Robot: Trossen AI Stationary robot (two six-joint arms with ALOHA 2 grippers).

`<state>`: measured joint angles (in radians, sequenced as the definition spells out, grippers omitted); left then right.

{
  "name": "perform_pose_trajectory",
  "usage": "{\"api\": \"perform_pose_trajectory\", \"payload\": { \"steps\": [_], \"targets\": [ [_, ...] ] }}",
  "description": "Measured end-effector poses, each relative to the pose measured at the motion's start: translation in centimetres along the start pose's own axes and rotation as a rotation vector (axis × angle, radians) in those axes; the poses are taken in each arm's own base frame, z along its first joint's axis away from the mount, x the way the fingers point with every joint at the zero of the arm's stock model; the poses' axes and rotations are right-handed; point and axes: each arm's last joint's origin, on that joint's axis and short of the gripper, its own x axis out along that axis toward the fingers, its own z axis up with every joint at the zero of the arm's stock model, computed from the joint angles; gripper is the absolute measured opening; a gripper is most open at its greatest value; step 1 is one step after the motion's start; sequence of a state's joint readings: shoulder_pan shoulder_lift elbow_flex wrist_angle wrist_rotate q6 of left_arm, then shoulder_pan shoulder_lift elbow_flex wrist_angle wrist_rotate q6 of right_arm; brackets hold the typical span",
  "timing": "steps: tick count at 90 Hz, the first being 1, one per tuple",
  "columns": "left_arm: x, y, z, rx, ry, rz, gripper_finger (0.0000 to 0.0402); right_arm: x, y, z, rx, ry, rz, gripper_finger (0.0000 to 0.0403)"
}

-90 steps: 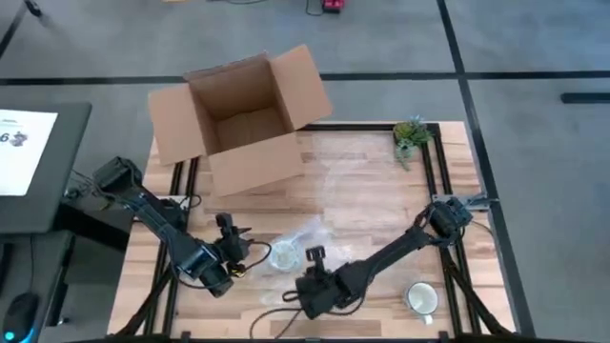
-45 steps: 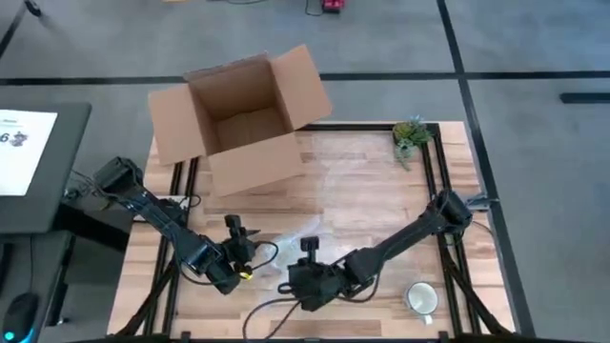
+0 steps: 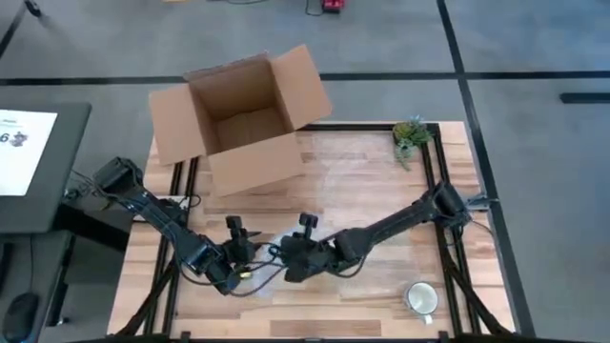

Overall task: Wrap mug
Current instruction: Wrap the green patterned mug with the bubble wrap

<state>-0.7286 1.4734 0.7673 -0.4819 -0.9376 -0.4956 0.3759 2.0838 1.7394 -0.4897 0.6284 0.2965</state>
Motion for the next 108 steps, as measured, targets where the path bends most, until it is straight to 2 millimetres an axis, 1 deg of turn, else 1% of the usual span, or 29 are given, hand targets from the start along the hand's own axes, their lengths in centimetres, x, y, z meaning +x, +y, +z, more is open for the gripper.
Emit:
{"api": "perform_pose_trajectory", "payload": {
  "steps": [6, 16, 27, 36, 46, 56, 61, 68, 76, 82, 90, 100, 108],
  "targets": [
    [-0.4, -0.2, 0.2, 0.025, -0.011, -0.013, 0.0143, 0.3, -0.2, -0.2, 0.018, 0.012, 0.008, 0.0],
    [-1.3, -0.5, 1.0, 0.047, -0.042, -0.039, 0.0143, 0.6, -0.3, -0.6, 0.021, 0.036, 0.029, 0.0],
    [-2.9, -0.2, 2.1, 0.058, -0.059, -0.061, 0.0143, 1.0, -0.3, -1.4, 0.028, 0.055, 0.036, 0.0],
    [-4.3, 0.0, 3.1, 0.035, -0.075, -0.085, 0.0143, 1.2, -0.2, -2.0, 0.031, 0.071, 0.035, 0.0],
    [-6.1, -0.2, 4.4, -0.007, -0.15, -0.15, 0.0143, 1.5, -0.4, -2.3, 0.045, 0.087, 0.046, 0.0],
    [-6.7, -0.9, 5.5, -0.005, -0.225, -0.256, 0.0142, 1.6, -0.6, -2.2, 0.051, 0.089, 0.051, 0.0],
    [-6.5, -1.1, 6.0, -0.01, -0.266, -0.293, 0.0137, 1.8, -0.7, -2.1, 0.056, 0.092, 0.058, 0.0],
    [-5.4, -1.4, 6.2, -0.013, -0.297, -0.312, 0.0128, 1.9, -0.9, -2.0, 0.063, 0.095, 0.069, 0.0],
    [-3.7, -1.2, 5.6, 0.002, -0.257, -0.284, 0.0116, 2.2, -1.2, -1.9, 0.071, 0.106, 0.095, 0.0],
    [-2.5, -0.8, 5.2, -0.041, -0.226, -0.26, 0.0107, 2.2, -1.3, -1.9, 0.072, 0.109, 0.102, 0.0],
    [-1.1, -0.5, 4.1, -0.052, -0.169, -0.232, 0.0097, 2.2, -1.3, -1.9, 0.053, 0.104, 0.104, 0.0],
    [-0.1, -0.3, 3.7, -0.085, -0.142, -0.23, 0.0086, 2.2, -1.2, -1.8, 0.03, 0.091, 0.109, 0.0006],
    [0.1, -0.2, 3.5, -0.084, -0.13, -0.238, 0.0081, 2.2, -1.2, -1.7, 0.027, 0.093, 0.108, 0.0027]
  ]
}}
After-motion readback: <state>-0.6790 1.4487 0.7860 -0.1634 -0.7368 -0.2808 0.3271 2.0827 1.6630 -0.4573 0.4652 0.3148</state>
